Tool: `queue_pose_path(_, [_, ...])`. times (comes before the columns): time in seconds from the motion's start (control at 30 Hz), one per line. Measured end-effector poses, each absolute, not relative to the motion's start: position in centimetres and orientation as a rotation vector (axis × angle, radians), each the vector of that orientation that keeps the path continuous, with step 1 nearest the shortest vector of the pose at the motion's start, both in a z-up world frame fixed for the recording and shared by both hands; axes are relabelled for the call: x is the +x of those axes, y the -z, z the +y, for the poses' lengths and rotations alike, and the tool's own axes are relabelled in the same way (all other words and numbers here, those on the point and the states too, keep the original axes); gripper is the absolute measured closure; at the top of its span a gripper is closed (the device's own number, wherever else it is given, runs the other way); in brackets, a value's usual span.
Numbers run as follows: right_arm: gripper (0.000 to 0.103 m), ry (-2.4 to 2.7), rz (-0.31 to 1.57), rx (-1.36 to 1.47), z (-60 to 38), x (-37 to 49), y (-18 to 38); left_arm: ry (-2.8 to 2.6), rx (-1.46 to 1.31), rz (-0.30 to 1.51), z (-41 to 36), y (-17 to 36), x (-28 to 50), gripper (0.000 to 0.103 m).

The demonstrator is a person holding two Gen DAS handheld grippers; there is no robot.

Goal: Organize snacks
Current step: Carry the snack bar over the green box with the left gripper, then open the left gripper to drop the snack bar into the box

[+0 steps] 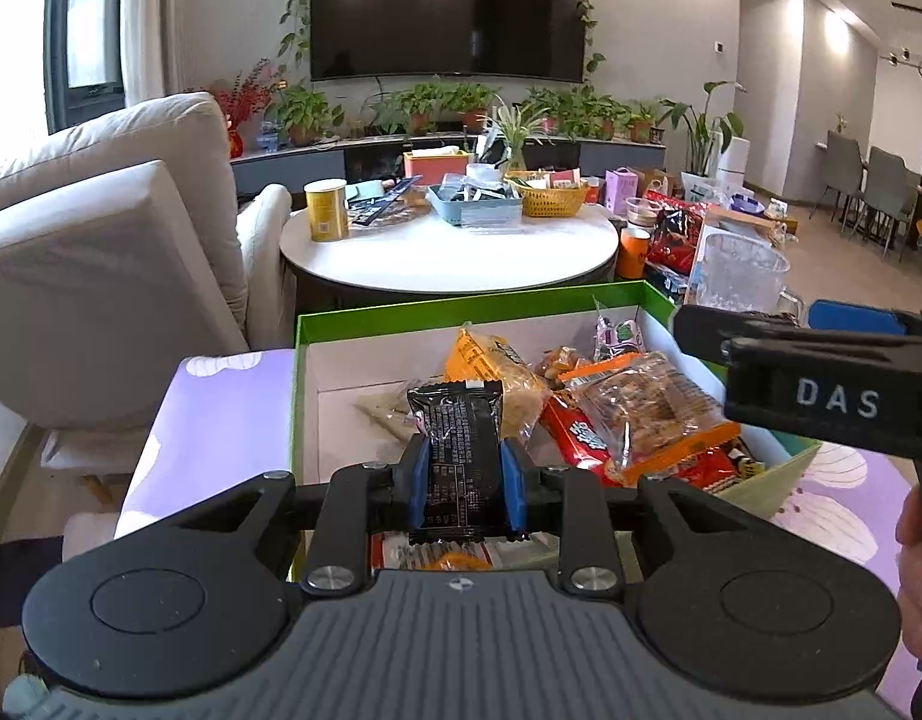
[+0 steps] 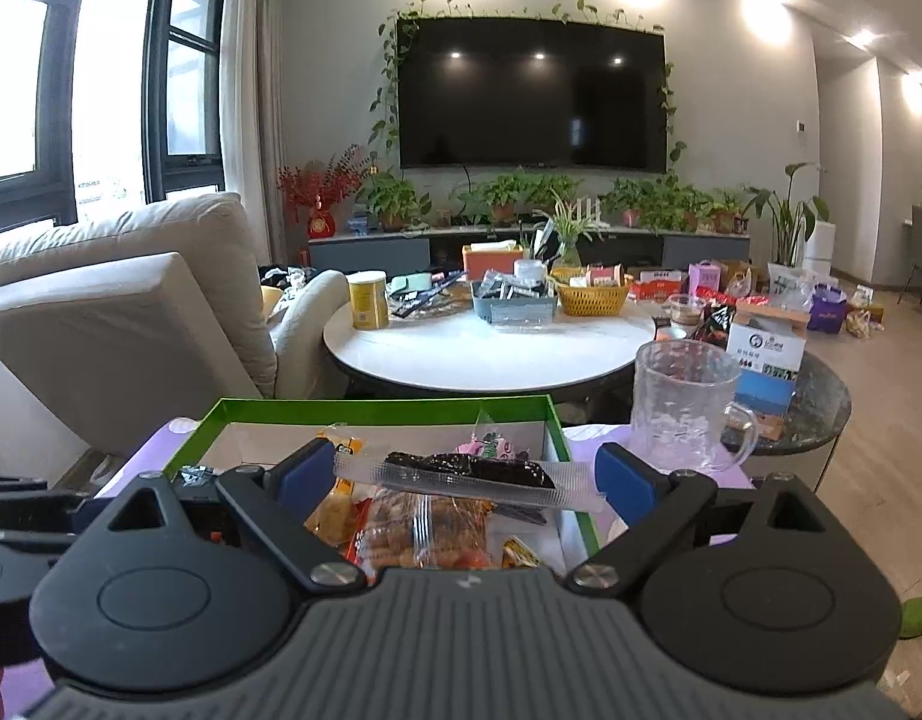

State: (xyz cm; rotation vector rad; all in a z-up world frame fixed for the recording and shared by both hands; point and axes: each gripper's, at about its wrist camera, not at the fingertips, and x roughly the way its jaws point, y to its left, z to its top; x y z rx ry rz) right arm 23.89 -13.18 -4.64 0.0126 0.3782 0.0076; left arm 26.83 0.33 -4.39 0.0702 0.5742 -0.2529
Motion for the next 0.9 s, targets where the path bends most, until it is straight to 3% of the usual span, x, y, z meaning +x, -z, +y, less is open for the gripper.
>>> queue_pose_path(0.3, [0.044,-0.001,0.407,-0.001,-12.2,26.5,5.5,0.256,0.094,0.570,-0.3,5.8,29.4,0.078])
queue_pose_path(0.47, [0.044,0.011,0.392,0.062,-12.6,28.5,5.6,0.204,0.110,0.601,-0.2,6.7,30.6,0.065])
queue_pose_path(0.9, [0.044,0.000,0.453,0.083,-12.9,28.4,6.2,0.186,0.095,0.609,0.2,6.9,30.0,0.063])
